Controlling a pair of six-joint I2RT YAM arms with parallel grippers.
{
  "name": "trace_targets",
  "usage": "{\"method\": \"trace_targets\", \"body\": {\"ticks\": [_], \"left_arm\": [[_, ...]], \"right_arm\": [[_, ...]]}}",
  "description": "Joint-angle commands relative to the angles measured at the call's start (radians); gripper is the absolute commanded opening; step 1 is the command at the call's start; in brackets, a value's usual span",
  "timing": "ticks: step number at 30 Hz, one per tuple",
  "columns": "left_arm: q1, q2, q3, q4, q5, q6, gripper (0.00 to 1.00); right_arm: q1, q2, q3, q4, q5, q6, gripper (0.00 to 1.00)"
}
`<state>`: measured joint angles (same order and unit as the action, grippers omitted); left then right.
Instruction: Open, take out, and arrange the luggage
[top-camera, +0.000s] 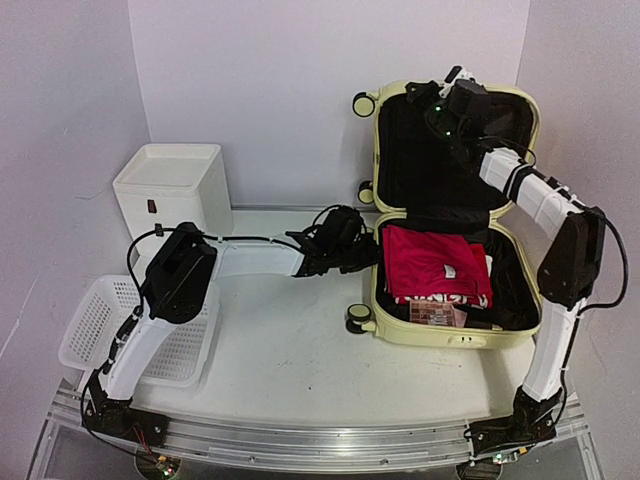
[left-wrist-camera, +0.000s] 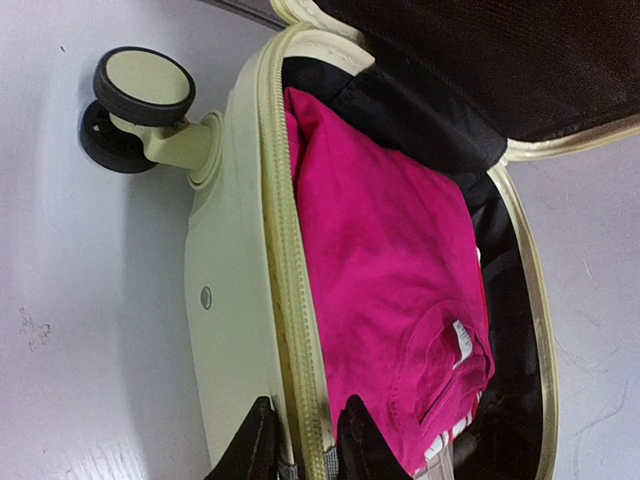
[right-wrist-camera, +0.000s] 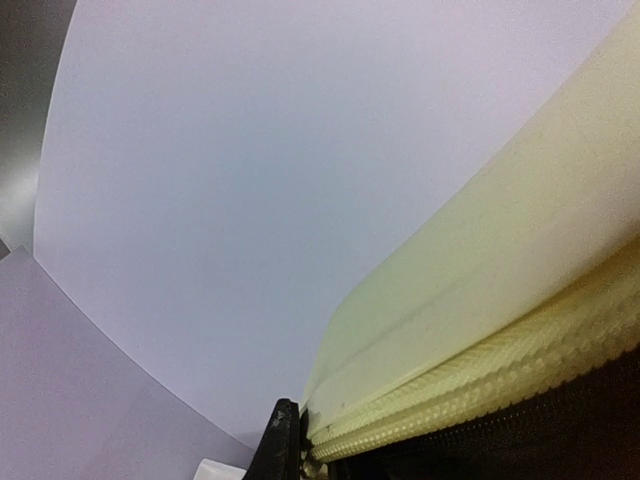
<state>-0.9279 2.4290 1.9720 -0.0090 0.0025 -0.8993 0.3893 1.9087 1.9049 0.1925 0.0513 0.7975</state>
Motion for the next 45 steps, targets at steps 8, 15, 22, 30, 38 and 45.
{"method": "trace_targets", "body": {"ticks": [8, 15, 22, 30, 38, 45], "left_arm": [[0.063, 0.028, 0.081, -0.008, -0.083, 0.228, 0.33], [0.024, -0.173, -0.216, -0.018, -0.051, 0.419, 0.94], [-0.043, -0.127, -0.189, -0.054, -0.048, 0.422, 0.94], [-0.051, 0.003, 0.043, -0.252, -0.156, 0.392, 0.89], [-0.034, -0.232, -0.118, -0.201, -0.154, 0.433, 0.94], [-0.037, -0.213, -0.035, -0.201, -0.099, 0.433, 0.92]], "right_arm": [[-0.062, 0.176, 0.178, -0.07, -0.359, -0.066, 0.0], [-0.06, 0.052, 0.03, -0.07, -0.334, -0.076, 0.0], [-0.061, -0.003, -0.026, -0.09, -0.292, -0.101, 0.0], [-0.06, 0.025, 0.002, -0.099, -0.309, -0.065, 0.0], [-0.06, 0.024, 0.007, -0.118, -0.334, -0.075, 0.0], [-0.06, 0.005, -0.023, -0.119, -0.333, -0.071, 0.0]]}}
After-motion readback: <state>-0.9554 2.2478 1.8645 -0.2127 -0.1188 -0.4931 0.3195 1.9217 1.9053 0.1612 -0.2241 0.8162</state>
